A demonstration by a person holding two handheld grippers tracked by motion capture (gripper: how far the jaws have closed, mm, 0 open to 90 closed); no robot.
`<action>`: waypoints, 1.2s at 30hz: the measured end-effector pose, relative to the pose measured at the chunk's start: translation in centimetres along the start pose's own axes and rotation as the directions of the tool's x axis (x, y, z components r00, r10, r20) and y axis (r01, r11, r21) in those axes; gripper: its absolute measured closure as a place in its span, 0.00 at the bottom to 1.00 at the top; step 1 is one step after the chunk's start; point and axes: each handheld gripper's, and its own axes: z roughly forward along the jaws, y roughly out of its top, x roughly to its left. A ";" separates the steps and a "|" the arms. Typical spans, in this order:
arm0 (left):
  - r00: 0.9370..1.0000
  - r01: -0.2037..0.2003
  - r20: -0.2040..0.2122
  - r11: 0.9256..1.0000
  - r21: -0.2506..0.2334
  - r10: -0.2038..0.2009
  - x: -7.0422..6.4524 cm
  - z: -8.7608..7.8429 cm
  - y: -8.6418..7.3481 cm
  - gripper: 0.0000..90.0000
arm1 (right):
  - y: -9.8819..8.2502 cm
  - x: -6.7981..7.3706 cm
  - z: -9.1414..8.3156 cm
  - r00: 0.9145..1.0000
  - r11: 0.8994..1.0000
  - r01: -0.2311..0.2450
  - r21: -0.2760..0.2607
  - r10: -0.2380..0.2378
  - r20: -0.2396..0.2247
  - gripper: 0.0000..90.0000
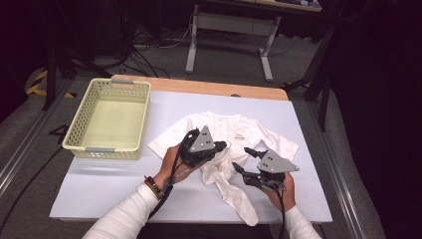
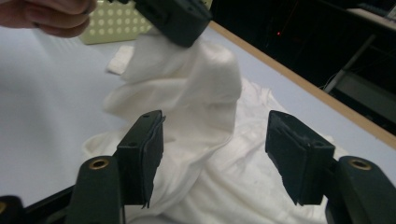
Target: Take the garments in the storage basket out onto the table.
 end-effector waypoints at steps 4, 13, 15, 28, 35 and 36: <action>1.000 -0.014 0.004 1.000 0.005 0.014 -0.4 -0.1 -0.1 0.97 | 0.3 -0.4 1.8 0.999 1.000 0.003 -0.003 -0.003 -0.040 0.40; 1.000 -0.025 0.015 1.000 0.009 0.025 -0.9 -0.1 -0.6 0.97 | 0.7 0.2 5.1 0.993 0.999 0.029 0.045 -0.023 -0.120 0.47; 1.000 -0.026 0.017 1.000 0.004 0.025 -0.9 -0.1 -0.7 0.98 | 0.8 0.3 5.4 0.990 0.998 0.040 0.045 -0.034 -0.138 0.57; 0.999 -0.003 -0.040 1.000 -0.003 0.003 -1.2 -2.0 -2.3 0.76 | 0.4 -0.8 3.7 0.999 0.999 0.000 0.051 0.002 -0.038 0.87; 1.000 -0.027 0.015 0.984 0.176 0.025 -2.6 -0.1 -6.0 0.65 | -0.9 -2.9 1.0 0.994 0.992 -0.097 0.077 0.093 0.051 0.86; 0.999 -0.027 0.025 0.980 0.195 0.023 -2.7 0.2 -6.3 0.64 | -1.3 -3.2 0.6 0.993 0.991 -0.109 0.084 0.105 0.055 0.86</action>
